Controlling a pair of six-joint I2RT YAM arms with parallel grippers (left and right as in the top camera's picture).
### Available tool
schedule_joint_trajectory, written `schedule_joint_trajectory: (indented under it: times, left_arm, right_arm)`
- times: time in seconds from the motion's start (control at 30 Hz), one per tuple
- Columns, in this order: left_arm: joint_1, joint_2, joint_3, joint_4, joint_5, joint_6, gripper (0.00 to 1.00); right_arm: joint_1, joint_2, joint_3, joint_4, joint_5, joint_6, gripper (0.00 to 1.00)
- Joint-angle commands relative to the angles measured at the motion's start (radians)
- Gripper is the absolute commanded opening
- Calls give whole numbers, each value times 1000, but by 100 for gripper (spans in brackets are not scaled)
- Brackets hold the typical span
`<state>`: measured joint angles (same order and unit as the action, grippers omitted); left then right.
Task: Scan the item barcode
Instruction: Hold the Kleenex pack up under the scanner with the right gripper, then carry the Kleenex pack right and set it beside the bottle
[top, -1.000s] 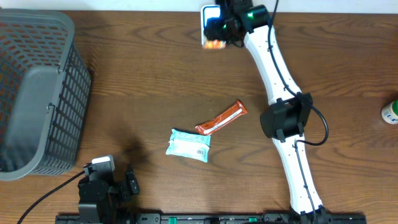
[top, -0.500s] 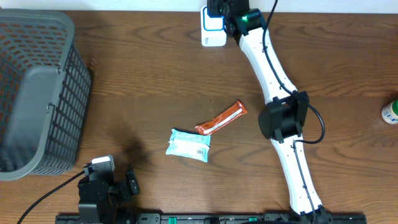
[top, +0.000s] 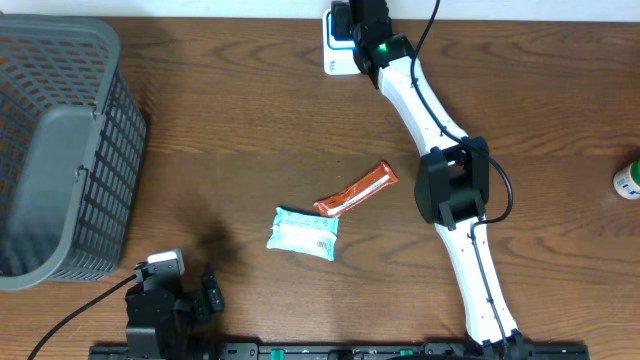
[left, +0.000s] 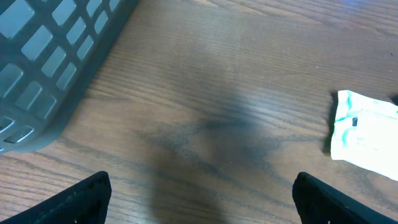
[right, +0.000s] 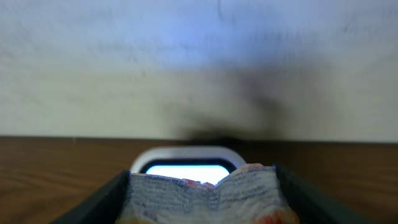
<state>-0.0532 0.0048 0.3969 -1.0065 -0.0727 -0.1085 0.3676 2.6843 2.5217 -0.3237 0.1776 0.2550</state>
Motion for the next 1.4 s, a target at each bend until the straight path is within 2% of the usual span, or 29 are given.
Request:
schedule_joint_trajectory:
  times: [0.0, 0.43, 0.63, 0.87, 0.97, 1.03, 1.2, 1.37]
  left_arm:
    - [2, 1, -1, -6, 10, -9, 94]
    - [2, 1, -1, -6, 10, -9, 94]
    - [2, 1, -1, -6, 10, -9, 94]
    - [2, 1, -1, -6, 10, -9, 94]
    - [2, 1, -1, -6, 10, -10, 94]
    - [2, 1, -1, -6, 10, -9, 94]
    - [2, 1, -1, -6, 10, -9, 94]
    - [2, 1, -1, -6, 10, -9, 94]
  right_arm:
    - [21, -7, -3, 37, 16, -9, 65]
    - [40, 17, -3, 43, 67, -13, 63]
    - [40, -53, -3, -11, 69, -80, 63]
    - [13, -206, -3, -249, 148, -132, 60]
    - [-9, -267, -3, -382, 246, -165, 57]
    - [-48, -311, -3, -516, 377, -212, 57]
    - [-150, -309, -3, -676, 639, -261, 58]
    - [-307, -271, -8, -854, 623, -240, 54]
